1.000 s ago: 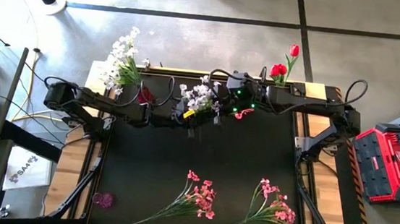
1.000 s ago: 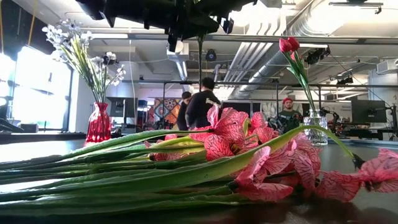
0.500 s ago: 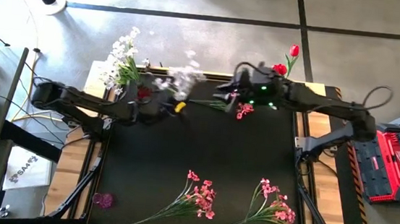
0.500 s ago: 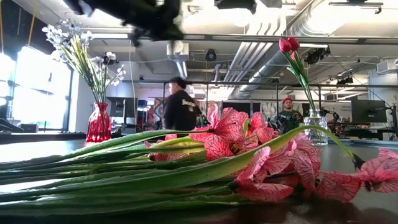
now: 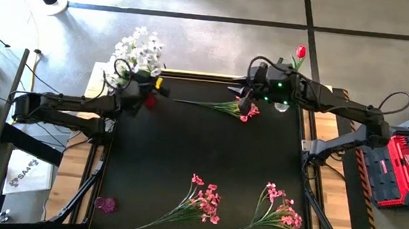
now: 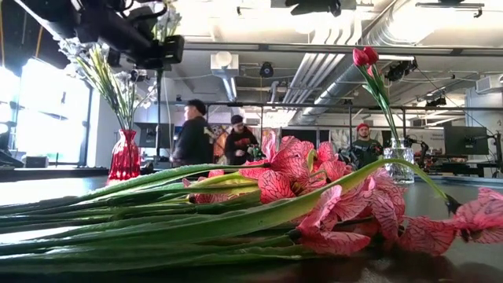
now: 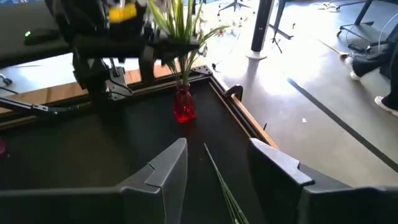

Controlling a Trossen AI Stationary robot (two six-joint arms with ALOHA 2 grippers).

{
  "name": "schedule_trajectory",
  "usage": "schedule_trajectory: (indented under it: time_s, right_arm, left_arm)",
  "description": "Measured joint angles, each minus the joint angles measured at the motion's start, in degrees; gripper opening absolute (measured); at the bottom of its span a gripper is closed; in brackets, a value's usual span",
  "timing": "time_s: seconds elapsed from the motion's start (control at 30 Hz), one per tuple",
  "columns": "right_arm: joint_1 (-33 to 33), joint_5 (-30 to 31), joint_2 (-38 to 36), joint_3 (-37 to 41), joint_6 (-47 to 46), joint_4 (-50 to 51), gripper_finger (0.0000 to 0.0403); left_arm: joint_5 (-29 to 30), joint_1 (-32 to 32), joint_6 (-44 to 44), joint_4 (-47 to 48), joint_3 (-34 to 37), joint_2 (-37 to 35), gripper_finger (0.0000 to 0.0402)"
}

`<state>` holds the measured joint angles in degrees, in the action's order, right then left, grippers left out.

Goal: Sort flowers into vase by color
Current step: Put the white flowers into the red vase

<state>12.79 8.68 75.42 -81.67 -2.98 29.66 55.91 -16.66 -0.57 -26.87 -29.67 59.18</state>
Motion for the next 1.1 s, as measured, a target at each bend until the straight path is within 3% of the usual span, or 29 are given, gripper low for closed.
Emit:
schedule_trajectory:
  time_s: [0.3, 0.63, 0.87, 1.1]
  right_arm:
    - [0.0, -0.3, 0.8, 0.0, 0.0, 0.8, 0.0154]
    - [2.9, -1.3, 0.8, 0.0, 0.0, 1.0, 0.0154]
    - [4.5, -3.1, 0.8, 0.0, 0.3, 1.0, 0.0154]
    - [4.8, -3.2, 0.8, 0.0, 0.4, 0.9, 0.0154]
  left_arm:
    - [0.6, -3.0, -5.1, 4.5, 0.0, -6.2, 0.0002]
    - [1.5, -2.9, -1.5, 15.5, 0.0, -12.4, 0.0003]
    - [2.6, -4.3, 2.9, 24.2, 0.0, -12.3, 0.0003]
    - [1.3, -6.5, 4.9, 23.0, 0.0, -10.7, 0.0003]
